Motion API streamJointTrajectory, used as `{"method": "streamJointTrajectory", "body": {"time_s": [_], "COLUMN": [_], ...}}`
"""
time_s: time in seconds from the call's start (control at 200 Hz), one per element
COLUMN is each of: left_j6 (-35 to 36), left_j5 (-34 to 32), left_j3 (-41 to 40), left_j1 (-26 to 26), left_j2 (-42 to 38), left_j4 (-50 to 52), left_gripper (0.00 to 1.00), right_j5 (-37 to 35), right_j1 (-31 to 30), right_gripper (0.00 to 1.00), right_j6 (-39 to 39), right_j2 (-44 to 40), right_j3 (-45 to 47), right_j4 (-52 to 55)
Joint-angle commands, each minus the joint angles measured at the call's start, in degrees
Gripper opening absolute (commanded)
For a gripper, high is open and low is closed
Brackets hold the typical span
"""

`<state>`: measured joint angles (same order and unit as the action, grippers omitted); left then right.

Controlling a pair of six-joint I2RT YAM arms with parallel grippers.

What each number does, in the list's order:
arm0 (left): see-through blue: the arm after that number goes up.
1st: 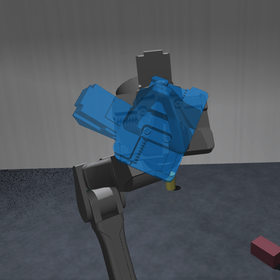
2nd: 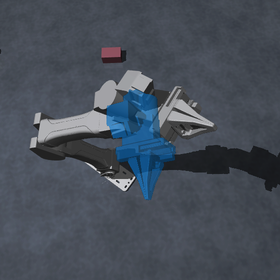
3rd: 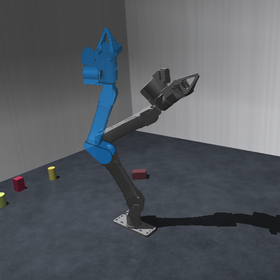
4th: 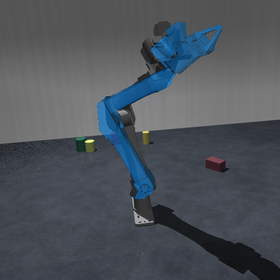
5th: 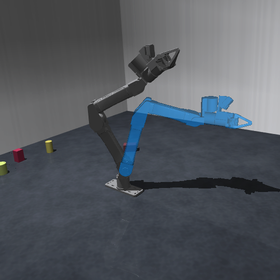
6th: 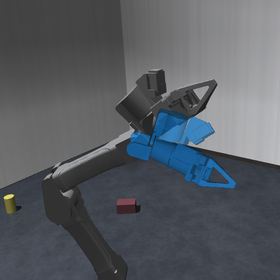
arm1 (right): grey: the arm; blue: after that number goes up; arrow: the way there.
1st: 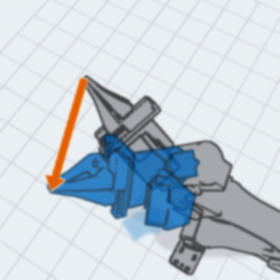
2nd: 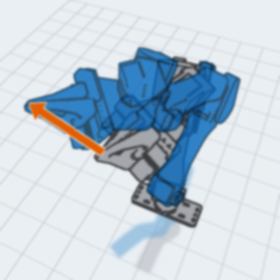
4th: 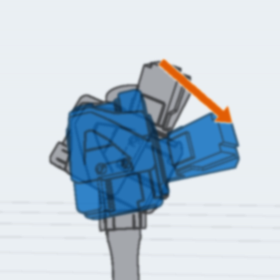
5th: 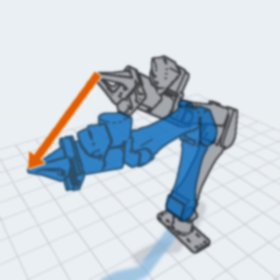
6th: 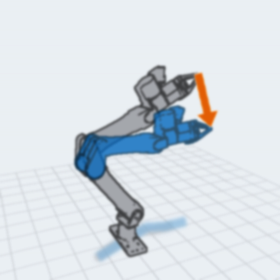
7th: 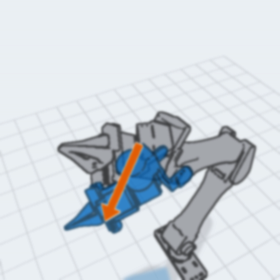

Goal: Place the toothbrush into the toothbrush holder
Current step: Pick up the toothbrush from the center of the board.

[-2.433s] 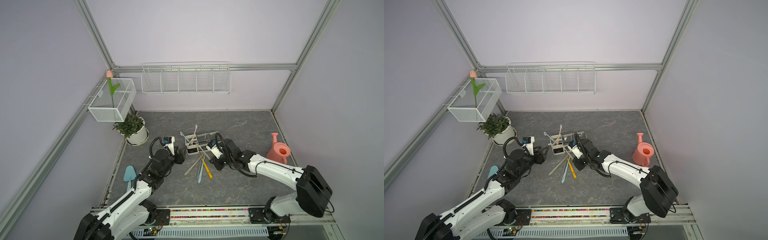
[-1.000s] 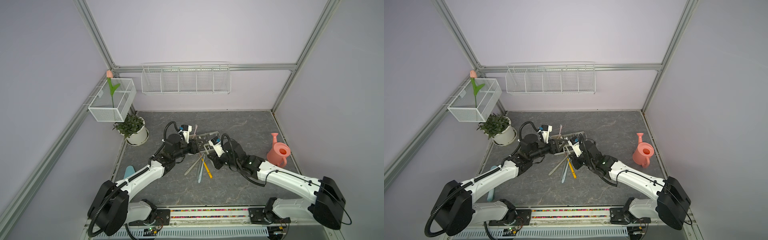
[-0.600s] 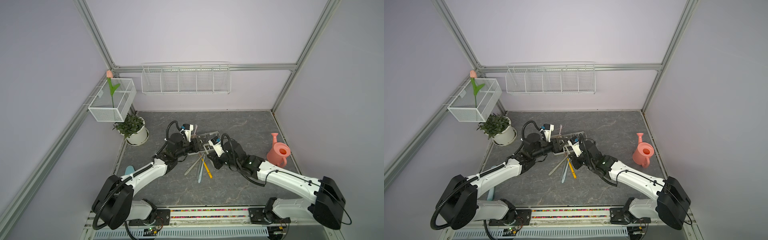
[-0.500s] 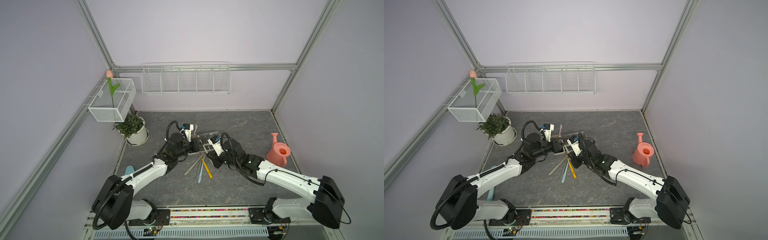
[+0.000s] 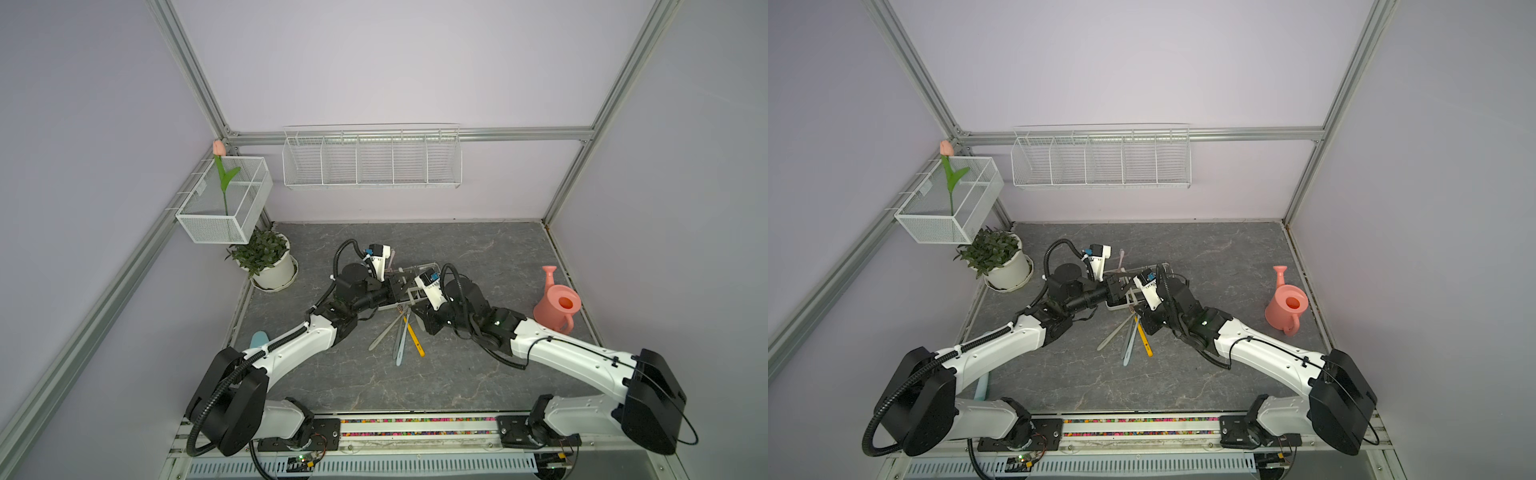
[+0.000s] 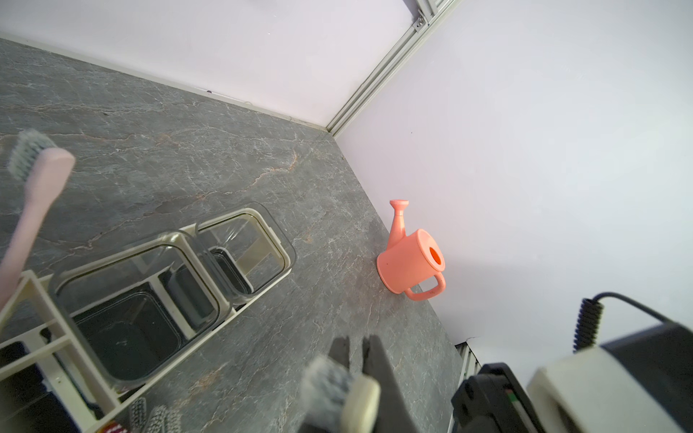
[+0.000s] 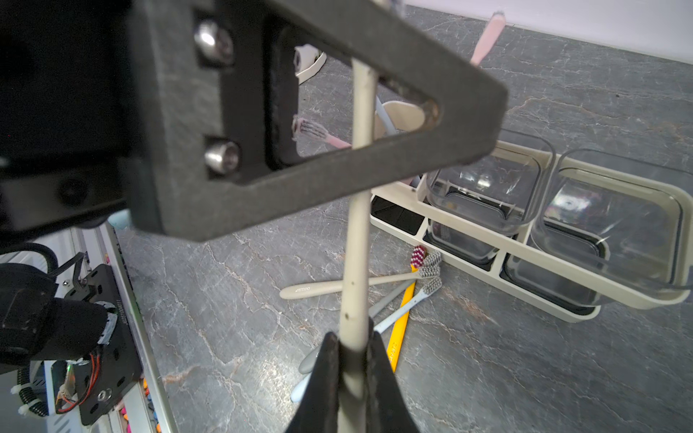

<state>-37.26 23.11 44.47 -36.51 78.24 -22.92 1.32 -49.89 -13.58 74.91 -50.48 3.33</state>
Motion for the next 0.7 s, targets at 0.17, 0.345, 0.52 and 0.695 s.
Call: {"method": "streamJointTrajectory", "body": {"time_s": [0.17, 0.345, 0.52, 0.695], "left_j6": [3.5, 6.7, 10.1, 14.8], "left_j5": [0.5, -0.1, -0.9, -2.6], "left_j3": [2.9, 3.6, 4.7, 6.3], "left_j1": [-0.1, -0.1, -0.1, -0.1], "left_j2": [0.5, -1.4, -3.5, -6.4], "left_j4": [1.9, 5.7, 9.5, 14.0], "left_gripper": [0.0, 0.0, 0.0, 0.0], "right_j5": [2.8, 0.8, -1.5, -4.2], "right_j1": [-0.2, -0.1, 0.1, 0.7], "right_gripper": [0.36, 0.48, 0.57, 0.63], "right_j6": [-0.6, -1.1, -1.9, -2.1], "right_j2": [-0.3, -2.5, -6.4, -11.2], "right_j3": [-1.0, 1.7, 4.2, 6.5], "right_j4": [-3.0, -2.9, -2.3, -0.2]}}
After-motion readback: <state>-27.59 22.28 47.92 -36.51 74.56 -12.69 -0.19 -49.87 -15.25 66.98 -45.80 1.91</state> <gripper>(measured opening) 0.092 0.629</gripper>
